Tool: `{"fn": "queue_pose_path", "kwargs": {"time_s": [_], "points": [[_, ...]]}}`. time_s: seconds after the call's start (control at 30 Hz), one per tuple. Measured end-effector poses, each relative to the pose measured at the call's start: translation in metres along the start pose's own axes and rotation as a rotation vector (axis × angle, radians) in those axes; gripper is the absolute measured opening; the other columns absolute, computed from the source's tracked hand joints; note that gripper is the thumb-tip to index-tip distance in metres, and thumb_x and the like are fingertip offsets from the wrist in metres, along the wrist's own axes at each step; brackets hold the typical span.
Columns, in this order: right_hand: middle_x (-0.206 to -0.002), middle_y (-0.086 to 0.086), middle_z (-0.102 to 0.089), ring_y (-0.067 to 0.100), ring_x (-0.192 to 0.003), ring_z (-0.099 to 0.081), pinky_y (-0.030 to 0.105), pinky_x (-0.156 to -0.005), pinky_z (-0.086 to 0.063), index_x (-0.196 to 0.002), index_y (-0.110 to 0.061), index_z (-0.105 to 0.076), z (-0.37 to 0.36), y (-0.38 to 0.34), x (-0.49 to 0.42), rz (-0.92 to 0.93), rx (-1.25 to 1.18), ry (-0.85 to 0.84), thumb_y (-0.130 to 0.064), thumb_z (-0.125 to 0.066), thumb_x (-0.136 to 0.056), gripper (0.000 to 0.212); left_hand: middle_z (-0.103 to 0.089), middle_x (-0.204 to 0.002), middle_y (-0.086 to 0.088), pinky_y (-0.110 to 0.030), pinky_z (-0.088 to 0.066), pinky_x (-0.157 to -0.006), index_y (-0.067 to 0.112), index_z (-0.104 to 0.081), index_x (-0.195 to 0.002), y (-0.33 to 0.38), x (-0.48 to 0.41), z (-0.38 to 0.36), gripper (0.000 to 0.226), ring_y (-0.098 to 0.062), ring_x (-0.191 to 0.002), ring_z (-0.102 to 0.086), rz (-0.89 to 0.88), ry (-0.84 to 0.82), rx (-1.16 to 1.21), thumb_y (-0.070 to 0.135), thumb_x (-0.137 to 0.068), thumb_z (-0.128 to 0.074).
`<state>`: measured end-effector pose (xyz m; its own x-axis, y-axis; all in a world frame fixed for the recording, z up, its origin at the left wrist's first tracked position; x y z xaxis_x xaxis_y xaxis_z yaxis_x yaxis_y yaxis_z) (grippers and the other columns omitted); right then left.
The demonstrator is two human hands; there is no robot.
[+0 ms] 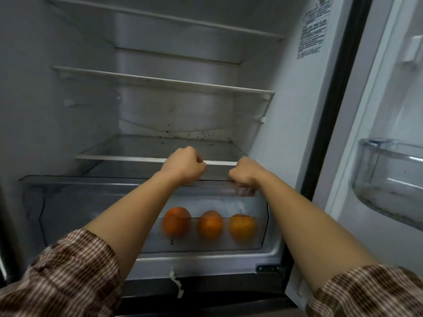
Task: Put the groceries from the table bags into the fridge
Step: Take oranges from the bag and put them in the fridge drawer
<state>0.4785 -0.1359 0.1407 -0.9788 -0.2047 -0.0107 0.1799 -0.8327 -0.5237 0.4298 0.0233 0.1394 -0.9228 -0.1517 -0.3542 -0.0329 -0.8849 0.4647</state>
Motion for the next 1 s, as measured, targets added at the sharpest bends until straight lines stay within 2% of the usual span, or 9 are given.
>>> {"fn": "queue_pose_path", "kwargs": {"time_s": [0.07, 0.13, 0.2, 0.33, 0.43, 0.57, 0.77, 0.9, 1.0], "points": [[-0.083, 0.017, -0.067, 0.035, -0.072, -0.065, 0.040, -0.067, -0.058, -0.089, -0.002, -0.066, -0.001, -0.001, 0.001, 0.104, 0.052, 0.162, -0.017, -0.053, -0.079, 0.022, -0.070, -0.097, -0.009, -0.034, -0.050, -0.070, 0.016, -0.071, -0.101, -0.003, 0.014, 0.006, 0.025, -0.028, -0.088, -0.062, -0.014, 0.130, -0.006, 0.027, -0.089, -0.052], [-0.087, 0.014, -0.069, 0.034, -0.083, -0.064, 0.040, -0.076, -0.056, -0.084, -0.010, -0.069, -0.004, -0.007, 0.007, 0.217, 0.045, 0.283, -0.024, -0.056, -0.081, 0.019, -0.069, -0.106, -0.007, -0.035, -0.049, -0.076, 0.017, -0.068, -0.107, -0.010, 0.031, 0.012, 0.027, -0.028, -0.098, -0.060, -0.026, 0.237, -0.037, 0.028, -0.089, -0.052], [-0.090, 0.010, -0.070, 0.030, -0.088, -0.063, 0.039, -0.078, -0.054, -0.084, -0.015, -0.070, -0.011, -0.019, 0.017, 0.313, -0.042, 0.334, -0.027, -0.058, -0.083, 0.017, -0.067, -0.110, -0.006, -0.038, -0.048, -0.081, 0.017, -0.065, -0.110, -0.023, 0.051, 0.021, 0.028, -0.027, -0.107, -0.055, -0.035, 0.344, -0.077, 0.027, -0.089, -0.051], [-0.102, 0.004, -0.068, 0.025, -0.093, -0.061, 0.037, -0.083, -0.051, -0.102, -0.017, -0.066, -0.035, -0.056, 0.052, 0.518, -0.136, 0.383, -0.026, -0.060, -0.084, 0.021, -0.065, -0.113, -0.007, -0.042, -0.046, -0.087, 0.014, -0.063, -0.110, -0.052, 0.099, 0.044, 0.028, -0.027, -0.112, -0.051, -0.015, 0.450, -0.141, 0.026, -0.087, -0.052], [-0.102, 0.002, -0.066, 0.021, -0.091, -0.060, 0.032, -0.081, -0.048, -0.103, -0.015, -0.064, -0.064, -0.081, 0.088, 0.669, -0.193, 0.380, -0.020, -0.060, -0.083, 0.021, -0.065, -0.113, -0.007, -0.039, -0.047, -0.087, 0.014, -0.065, -0.107, -0.074, 0.149, 0.064, 0.028, -0.027, -0.112, -0.051, 0.043, 0.456, -0.185, 0.028, -0.086, -0.052], [-0.096, 0.005, -0.066, 0.022, -0.086, -0.060, 0.035, -0.080, -0.049, -0.100, -0.011, -0.064, -0.116, -0.110, 0.146, 0.791, -0.261, 0.304, -0.016, -0.063, -0.083, 0.018, -0.064, -0.111, -0.008, -0.038, -0.044, -0.084, 0.012, -0.065, -0.107, -0.104, 0.232, 0.094, 0.024, -0.028, -0.111, -0.050, 0.077, 0.464, -0.311, 0.023, -0.086, -0.057], [-0.096, 0.008, -0.065, 0.026, -0.087, -0.060, 0.038, -0.078, -0.049, -0.098, -0.009, -0.062, -0.185, -0.168, 0.263, 0.911, -0.250, 0.205, -0.023, -0.061, -0.088, 0.017, -0.067, -0.099, -0.008, -0.040, -0.052, -0.069, 0.012, -0.068, -0.096, -0.141, 0.384, 0.155, 0.027, -0.032, -0.099, -0.056, 0.116, 0.502, -0.494, 0.024, -0.076, -0.054], [-0.104, 0.007, -0.065, 0.025, -0.094, -0.060, 0.033, -0.079, -0.044, -0.104, -0.009, -0.062, -0.225, -0.216, 0.358, 0.984, -0.253, 0.136, -0.023, -0.059, -0.089, 0.021, -0.067, -0.099, -0.007, -0.040, -0.052, -0.072, 0.011, -0.068, -0.096, -0.173, 0.489, 0.206, 0.035, -0.032, -0.099, -0.056, 0.209, 0.477, -0.569, 0.030, -0.077, -0.045], [-0.106, 0.006, -0.063, 0.024, -0.095, -0.058, 0.036, -0.080, -0.046, -0.105, -0.009, -0.061, -0.255, -0.254, 0.428, 1.075, -0.279, 0.102, -0.022, -0.057, -0.090, 0.021, -0.064, -0.111, -0.005, -0.035, -0.044, -0.077, 0.012, -0.066, -0.106, -0.198, 0.561, 0.242, 0.028, -0.027, -0.110, -0.051, 0.343, 0.511, -0.593, 0.022, -0.084, -0.052]]}}
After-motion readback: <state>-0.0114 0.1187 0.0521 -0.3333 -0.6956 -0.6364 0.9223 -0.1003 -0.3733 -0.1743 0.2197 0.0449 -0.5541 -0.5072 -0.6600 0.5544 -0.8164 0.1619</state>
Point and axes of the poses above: each hand's wrist, its own x-axis away from the middle knuckle, its own z-axis out of the back of the hand, y = z × x, the point moved 1 cm from there along -x, towards the middle knuckle
